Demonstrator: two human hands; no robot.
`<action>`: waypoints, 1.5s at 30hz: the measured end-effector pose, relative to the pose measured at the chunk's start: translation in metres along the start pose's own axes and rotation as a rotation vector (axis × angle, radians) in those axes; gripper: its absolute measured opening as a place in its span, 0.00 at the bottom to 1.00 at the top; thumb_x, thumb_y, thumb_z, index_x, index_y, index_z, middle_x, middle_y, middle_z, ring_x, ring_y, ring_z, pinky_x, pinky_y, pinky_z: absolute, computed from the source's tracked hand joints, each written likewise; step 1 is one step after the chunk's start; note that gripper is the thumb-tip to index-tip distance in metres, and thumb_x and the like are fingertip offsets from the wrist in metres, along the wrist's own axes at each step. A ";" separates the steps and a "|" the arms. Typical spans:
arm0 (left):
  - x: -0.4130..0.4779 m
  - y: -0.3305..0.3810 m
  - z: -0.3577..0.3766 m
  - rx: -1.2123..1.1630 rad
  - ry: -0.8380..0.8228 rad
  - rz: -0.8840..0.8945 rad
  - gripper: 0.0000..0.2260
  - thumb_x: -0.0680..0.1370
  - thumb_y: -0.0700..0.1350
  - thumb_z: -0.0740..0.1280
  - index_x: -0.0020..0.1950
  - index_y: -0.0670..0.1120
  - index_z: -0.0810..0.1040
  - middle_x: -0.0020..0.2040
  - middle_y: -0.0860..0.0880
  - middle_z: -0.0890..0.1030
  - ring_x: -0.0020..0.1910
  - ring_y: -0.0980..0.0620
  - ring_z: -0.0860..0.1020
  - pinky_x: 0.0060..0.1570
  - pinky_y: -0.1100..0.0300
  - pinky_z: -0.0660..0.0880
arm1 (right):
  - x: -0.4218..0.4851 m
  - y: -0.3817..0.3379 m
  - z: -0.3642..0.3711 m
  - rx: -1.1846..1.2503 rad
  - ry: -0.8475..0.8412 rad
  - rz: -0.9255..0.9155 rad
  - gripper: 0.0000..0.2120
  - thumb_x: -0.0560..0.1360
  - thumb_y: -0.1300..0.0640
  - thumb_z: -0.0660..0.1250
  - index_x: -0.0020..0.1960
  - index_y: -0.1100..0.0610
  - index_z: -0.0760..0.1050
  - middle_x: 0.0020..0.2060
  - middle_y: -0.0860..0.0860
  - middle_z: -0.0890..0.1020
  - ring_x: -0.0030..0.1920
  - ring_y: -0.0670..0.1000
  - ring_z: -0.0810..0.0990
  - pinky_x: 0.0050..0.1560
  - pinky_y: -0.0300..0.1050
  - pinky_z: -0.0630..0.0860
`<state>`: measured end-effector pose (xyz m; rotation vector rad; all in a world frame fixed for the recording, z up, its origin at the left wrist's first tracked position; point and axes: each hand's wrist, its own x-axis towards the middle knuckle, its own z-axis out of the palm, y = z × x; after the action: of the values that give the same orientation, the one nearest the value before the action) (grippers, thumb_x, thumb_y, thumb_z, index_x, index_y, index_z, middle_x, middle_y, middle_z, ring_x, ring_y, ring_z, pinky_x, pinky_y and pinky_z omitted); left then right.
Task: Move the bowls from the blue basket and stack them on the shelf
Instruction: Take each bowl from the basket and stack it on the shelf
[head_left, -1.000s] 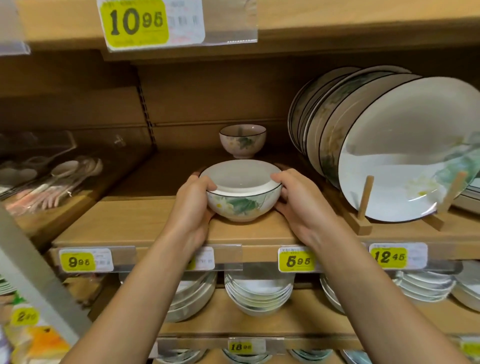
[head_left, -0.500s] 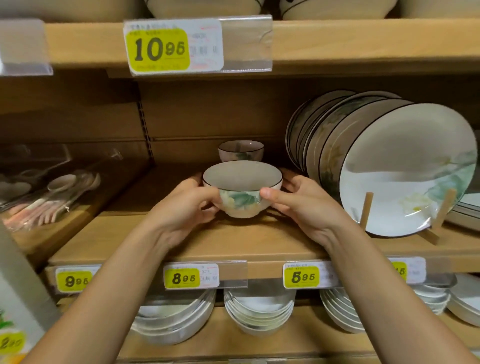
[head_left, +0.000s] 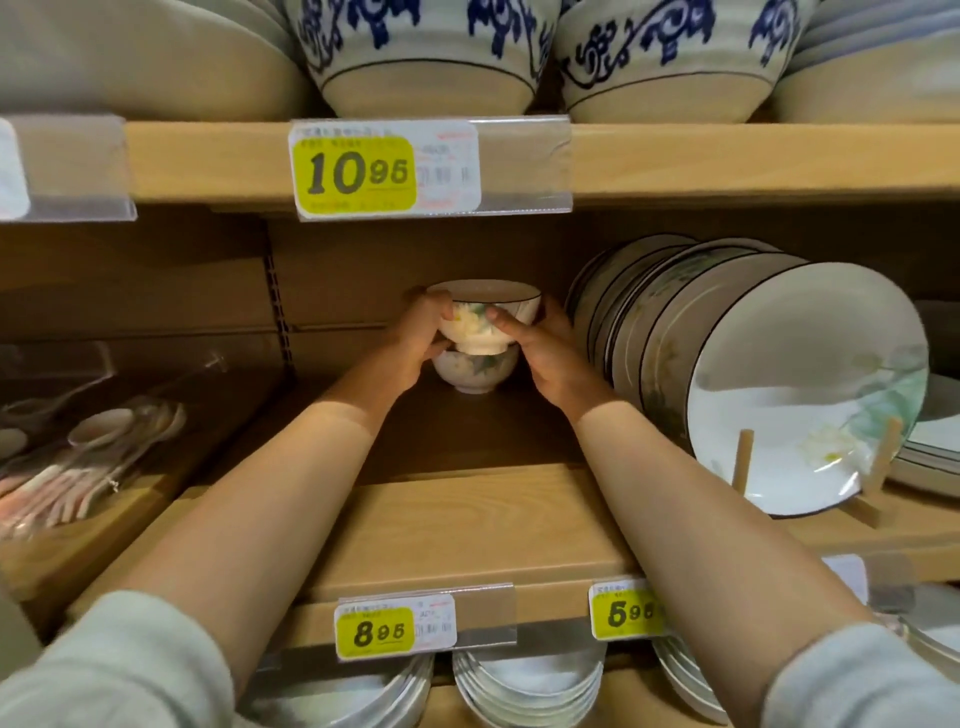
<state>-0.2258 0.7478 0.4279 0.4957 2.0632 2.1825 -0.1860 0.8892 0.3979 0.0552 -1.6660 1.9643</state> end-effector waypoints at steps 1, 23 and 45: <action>0.007 -0.003 0.003 0.008 0.001 0.010 0.20 0.75 0.37 0.59 0.67 0.42 0.68 0.63 0.41 0.74 0.61 0.44 0.75 0.61 0.51 0.75 | 0.005 0.006 0.001 -0.040 0.020 -0.022 0.31 0.69 0.64 0.76 0.69 0.60 0.69 0.64 0.56 0.78 0.64 0.53 0.76 0.67 0.54 0.72; 0.071 -0.057 -0.005 0.083 -0.010 -0.050 0.10 0.78 0.45 0.54 0.46 0.50 0.74 0.47 0.47 0.78 0.45 0.50 0.75 0.47 0.56 0.71 | 0.073 0.058 -0.008 -0.291 -0.043 0.053 0.30 0.69 0.55 0.78 0.68 0.55 0.72 0.63 0.52 0.79 0.62 0.51 0.77 0.61 0.47 0.75; 0.087 -0.066 -0.004 0.178 -0.037 -0.059 0.07 0.78 0.46 0.56 0.47 0.52 0.73 0.46 0.49 0.77 0.44 0.52 0.74 0.41 0.56 0.69 | 0.070 0.076 -0.008 -0.358 -0.067 0.054 0.27 0.75 0.53 0.71 0.71 0.56 0.66 0.67 0.53 0.74 0.62 0.48 0.73 0.59 0.42 0.72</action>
<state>-0.3186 0.7746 0.3773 0.4806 2.2341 1.9534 -0.2754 0.9180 0.3543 -0.0594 -2.0566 1.6881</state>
